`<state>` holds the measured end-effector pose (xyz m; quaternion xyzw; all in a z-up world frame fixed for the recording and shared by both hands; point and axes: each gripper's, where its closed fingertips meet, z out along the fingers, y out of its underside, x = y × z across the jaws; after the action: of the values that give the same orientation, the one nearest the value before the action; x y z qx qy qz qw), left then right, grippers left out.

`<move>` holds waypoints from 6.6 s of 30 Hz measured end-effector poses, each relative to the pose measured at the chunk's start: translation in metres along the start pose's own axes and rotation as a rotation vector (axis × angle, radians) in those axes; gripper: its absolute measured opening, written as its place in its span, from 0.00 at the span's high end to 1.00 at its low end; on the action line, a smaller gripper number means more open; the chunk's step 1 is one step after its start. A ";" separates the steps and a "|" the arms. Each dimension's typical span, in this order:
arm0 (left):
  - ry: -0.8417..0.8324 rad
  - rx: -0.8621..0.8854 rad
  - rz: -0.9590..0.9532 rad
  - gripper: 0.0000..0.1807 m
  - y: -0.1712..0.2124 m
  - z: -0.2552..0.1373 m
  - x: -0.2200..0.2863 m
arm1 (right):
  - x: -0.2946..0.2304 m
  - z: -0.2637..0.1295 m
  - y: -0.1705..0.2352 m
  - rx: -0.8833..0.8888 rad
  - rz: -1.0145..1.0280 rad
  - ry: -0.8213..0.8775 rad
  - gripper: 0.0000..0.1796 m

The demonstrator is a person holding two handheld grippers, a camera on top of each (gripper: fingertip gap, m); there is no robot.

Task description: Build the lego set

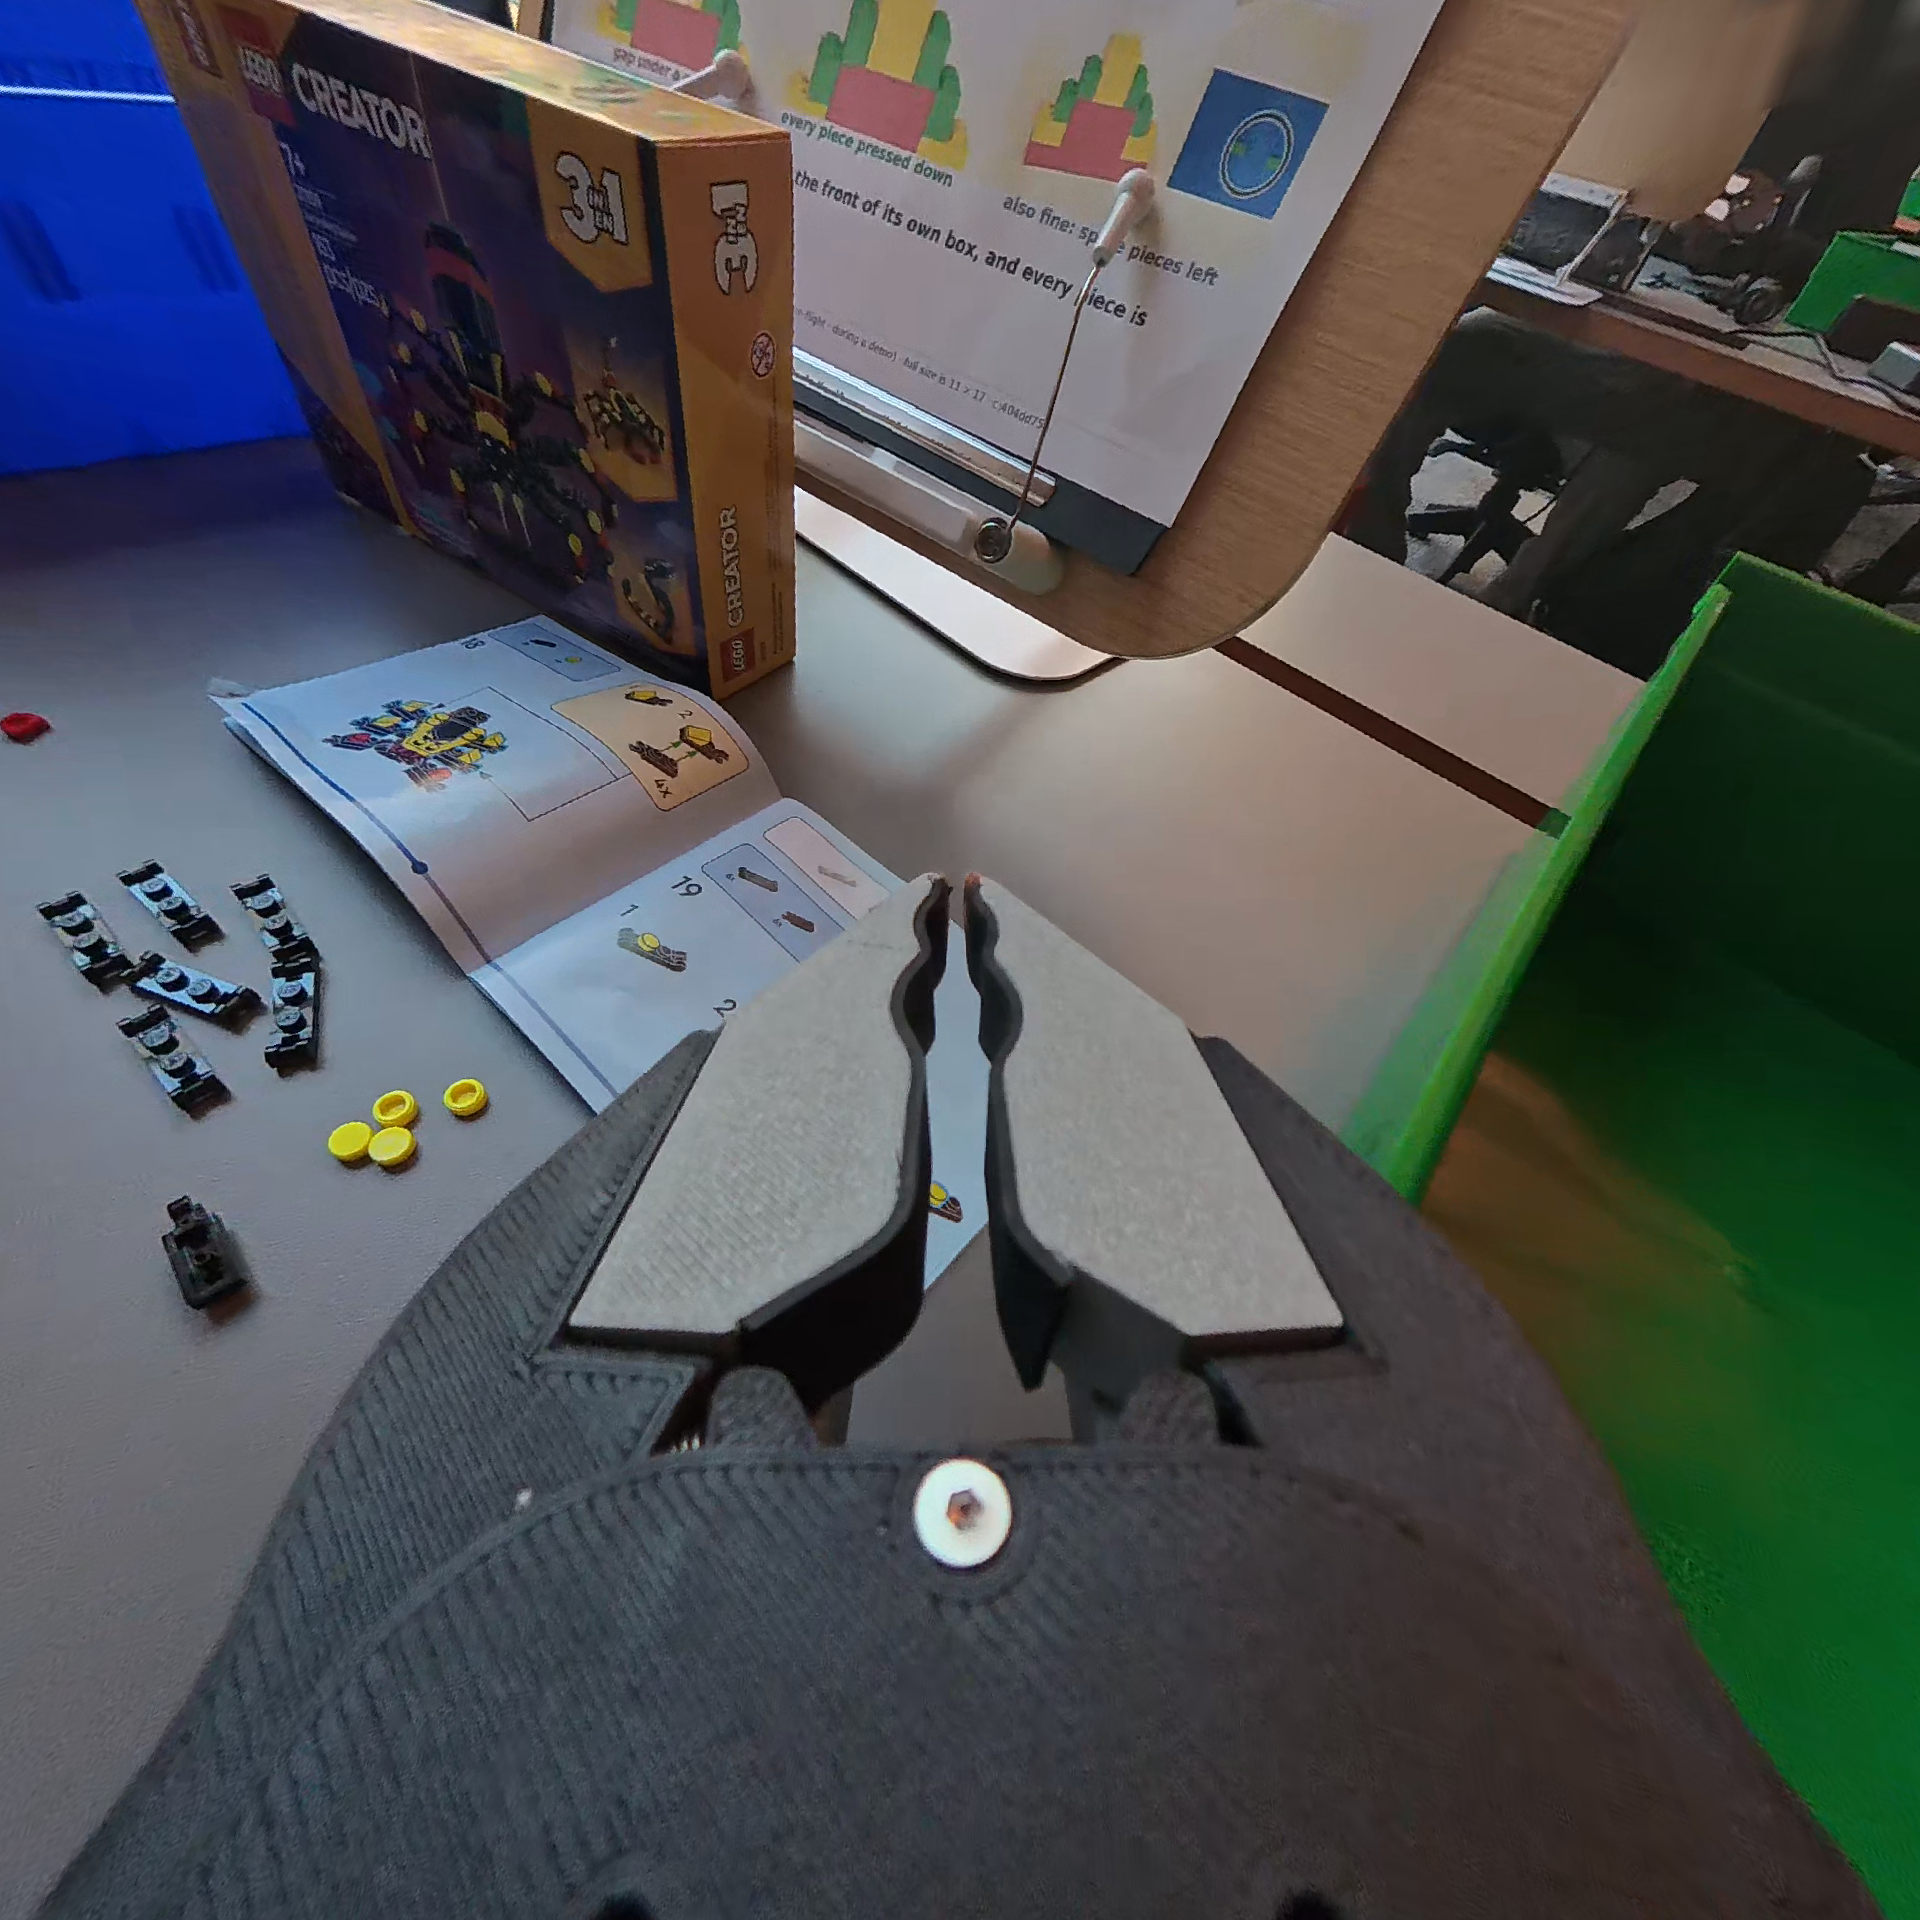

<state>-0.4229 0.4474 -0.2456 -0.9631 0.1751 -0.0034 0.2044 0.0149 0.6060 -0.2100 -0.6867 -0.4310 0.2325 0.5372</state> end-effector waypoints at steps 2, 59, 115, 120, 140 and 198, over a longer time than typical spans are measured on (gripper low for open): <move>0.003 0.013 -0.003 0.97 0.000 0.005 0.000 | 0.001 0.000 0.000 0.000 0.003 0.004 1.00; -0.286 0.673 -0.315 0.90 -0.055 -0.065 -0.062 | -0.006 0.005 -0.005 0.012 -0.026 -0.029 1.00; -0.286 0.655 -0.256 0.86 -0.062 -0.050 -0.052 | 0.000 0.005 -0.004 0.007 -0.055 0.012 1.00; -0.235 0.537 -0.217 0.85 -0.054 -0.034 -0.043 | -0.012 0.008 -0.005 -0.004 -0.102 0.003 1.00; -0.321 0.399 -0.314 1.00 -0.036 0.003 -0.066 | -0.011 0.009 0.002 -0.032 -0.105 0.001 1.00; -0.264 0.275 -0.208 0.95 -0.022 0.015 -0.051 | -0.001 0.008 0.006 -0.044 -0.091 0.015 1.00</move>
<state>-0.4627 0.4894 -0.2476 -0.9311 0.0443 0.0776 0.3537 0.0100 0.6091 -0.2180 -0.6798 -0.4627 0.1930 0.5352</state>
